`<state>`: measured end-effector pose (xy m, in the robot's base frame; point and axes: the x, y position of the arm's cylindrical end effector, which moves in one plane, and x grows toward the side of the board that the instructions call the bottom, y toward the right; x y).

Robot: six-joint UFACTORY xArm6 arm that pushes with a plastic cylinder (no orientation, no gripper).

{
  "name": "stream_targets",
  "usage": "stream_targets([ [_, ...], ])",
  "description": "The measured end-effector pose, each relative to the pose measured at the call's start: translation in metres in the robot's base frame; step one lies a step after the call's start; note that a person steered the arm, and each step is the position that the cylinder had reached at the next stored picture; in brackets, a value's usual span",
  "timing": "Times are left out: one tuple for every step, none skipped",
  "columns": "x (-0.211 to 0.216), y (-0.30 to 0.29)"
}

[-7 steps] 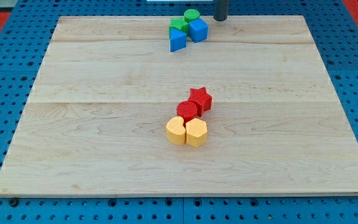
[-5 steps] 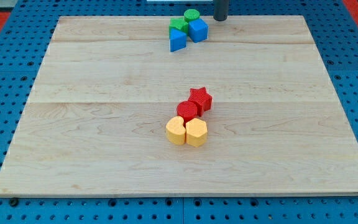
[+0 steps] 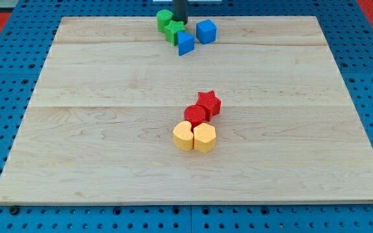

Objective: Separate the green and blue blocks from each other

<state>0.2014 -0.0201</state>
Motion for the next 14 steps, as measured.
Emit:
stream_targets([
  [-0.007,-0.014],
  [-0.005,-0.063],
  [0.028,-0.091],
  [0.047,-0.107],
  [-0.001,-0.063],
  [-0.009,-0.043],
  [0.050,0.010],
  [0.113,0.005],
  [0.100,0.001],
  [0.084,0.011],
  [0.088,0.037],
  [0.088,0.049],
  [0.088,0.068],
  [0.088,0.068],
])
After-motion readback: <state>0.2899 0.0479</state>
